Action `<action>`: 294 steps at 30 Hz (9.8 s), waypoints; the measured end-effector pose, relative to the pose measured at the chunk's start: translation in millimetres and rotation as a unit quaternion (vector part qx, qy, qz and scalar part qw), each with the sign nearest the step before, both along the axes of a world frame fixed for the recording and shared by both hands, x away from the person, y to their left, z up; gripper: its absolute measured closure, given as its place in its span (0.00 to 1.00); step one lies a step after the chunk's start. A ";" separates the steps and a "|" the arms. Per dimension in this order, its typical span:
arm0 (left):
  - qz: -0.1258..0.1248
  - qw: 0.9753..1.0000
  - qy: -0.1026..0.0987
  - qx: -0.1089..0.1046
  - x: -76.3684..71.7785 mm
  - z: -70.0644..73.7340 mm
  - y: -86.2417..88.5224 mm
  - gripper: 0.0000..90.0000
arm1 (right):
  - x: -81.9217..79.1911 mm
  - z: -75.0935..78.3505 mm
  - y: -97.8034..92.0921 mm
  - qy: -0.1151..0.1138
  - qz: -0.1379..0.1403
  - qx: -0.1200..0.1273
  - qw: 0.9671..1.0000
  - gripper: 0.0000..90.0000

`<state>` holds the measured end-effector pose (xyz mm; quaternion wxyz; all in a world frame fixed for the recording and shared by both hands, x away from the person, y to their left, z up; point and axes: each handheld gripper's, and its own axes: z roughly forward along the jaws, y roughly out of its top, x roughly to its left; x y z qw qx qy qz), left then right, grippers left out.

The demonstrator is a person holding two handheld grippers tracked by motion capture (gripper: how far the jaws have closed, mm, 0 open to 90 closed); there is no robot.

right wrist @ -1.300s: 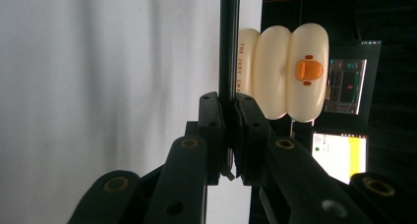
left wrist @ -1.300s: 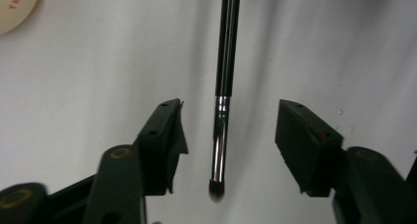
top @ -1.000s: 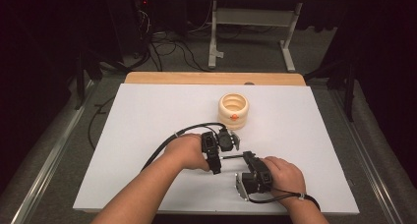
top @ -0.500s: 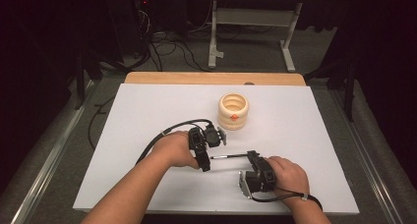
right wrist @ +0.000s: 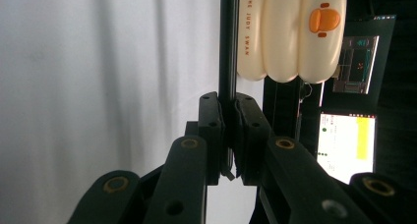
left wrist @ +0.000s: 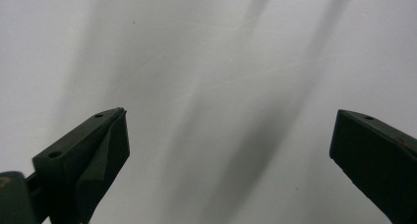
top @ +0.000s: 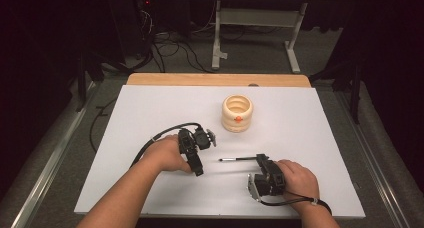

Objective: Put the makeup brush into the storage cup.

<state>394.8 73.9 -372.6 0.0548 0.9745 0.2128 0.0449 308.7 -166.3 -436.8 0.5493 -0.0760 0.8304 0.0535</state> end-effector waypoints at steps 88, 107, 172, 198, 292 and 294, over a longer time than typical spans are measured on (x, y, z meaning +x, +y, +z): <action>0.180 0.876 -0.202 -0.400 -29.0 -65.7 73.0 0.02 | 12.5 -4.7 -6.7 0.076 -0.076 0.137 0.985 0.95; 0.166 0.879 -0.208 -0.397 -32.5 -65.6 70.4 0.02 | 22.3 2.3 -24.2 0.158 -0.119 0.293 0.935 0.95; 0.133 0.842 -0.253 -0.458 -35.6 -25.0 48.9 0.03 | 27.0 11.6 -26.0 0.251 -0.094 0.488 0.831 0.95; 0.118 0.827 -0.236 -0.497 -33.5 -25.1 41.8 0.03 | 45.5 24.3 -14.9 0.250 -0.088 0.500 0.824 0.95; 0.107 0.773 -0.153 -0.606 -38.7 -25.2 51.1 0.92 | 27.1 6.4 46.4 0.299 -0.012 0.467 0.832 0.95; 0.108 0.772 -0.152 -0.607 -38.4 -25.4 51.1 0.92 | 27.2 6.1 46.5 0.299 -0.013 0.468 0.832 0.95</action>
